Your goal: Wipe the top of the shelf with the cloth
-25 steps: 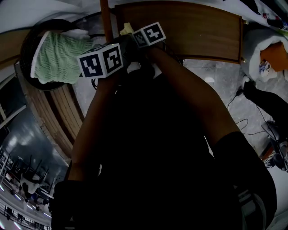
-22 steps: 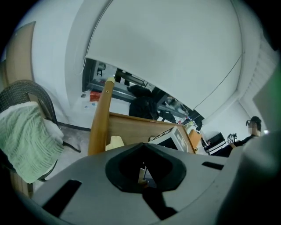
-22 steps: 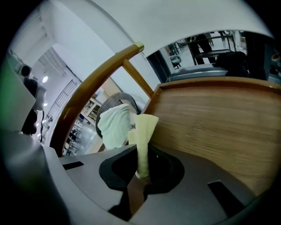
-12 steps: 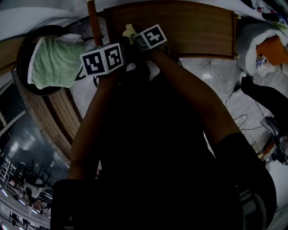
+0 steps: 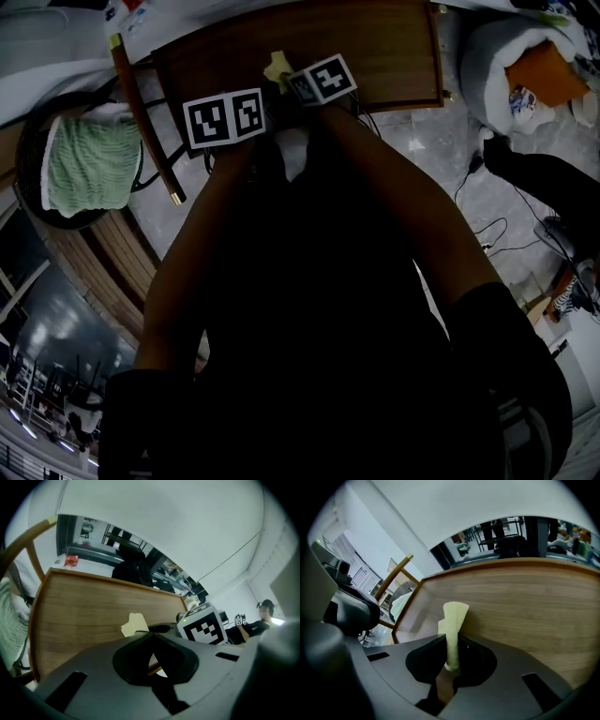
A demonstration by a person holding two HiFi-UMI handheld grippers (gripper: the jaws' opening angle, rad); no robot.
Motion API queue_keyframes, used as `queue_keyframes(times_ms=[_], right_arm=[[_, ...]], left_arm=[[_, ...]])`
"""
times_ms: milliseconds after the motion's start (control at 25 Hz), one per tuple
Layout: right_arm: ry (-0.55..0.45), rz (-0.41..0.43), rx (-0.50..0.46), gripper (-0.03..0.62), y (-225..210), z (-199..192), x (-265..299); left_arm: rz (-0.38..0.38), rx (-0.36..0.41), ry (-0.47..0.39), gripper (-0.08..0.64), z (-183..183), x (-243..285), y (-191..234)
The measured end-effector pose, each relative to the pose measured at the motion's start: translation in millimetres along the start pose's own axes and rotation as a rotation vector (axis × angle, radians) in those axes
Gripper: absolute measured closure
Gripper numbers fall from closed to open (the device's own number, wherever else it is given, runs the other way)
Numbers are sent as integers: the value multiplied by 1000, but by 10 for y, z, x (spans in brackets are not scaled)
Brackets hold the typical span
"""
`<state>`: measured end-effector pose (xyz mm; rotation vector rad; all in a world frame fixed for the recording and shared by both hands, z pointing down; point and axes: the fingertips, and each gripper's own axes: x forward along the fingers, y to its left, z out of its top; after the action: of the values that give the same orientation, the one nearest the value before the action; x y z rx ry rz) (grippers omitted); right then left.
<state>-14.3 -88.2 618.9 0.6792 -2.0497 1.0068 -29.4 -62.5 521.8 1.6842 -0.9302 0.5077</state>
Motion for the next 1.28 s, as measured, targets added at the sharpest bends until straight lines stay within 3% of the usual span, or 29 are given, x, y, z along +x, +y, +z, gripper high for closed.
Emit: queue_keyframes(times_ms=[320,560,920,1280], right_arm=[[2,-103,25,545,-1012,-290,-755],[-8,-125,54,545,-1521,-410,-1164],[-23,-196,137,545,-1997,-569,-1570],[-19,-328,174,545,-2353,-658,-1882]], left_arm=[[-41,45,75,549,-53,814,-723],[-70,39,83,549,-58,1235,-1168],[-102,64,115,549,-114,1570,-1599],[-102,88,112,549,-61,1570,-1690]])
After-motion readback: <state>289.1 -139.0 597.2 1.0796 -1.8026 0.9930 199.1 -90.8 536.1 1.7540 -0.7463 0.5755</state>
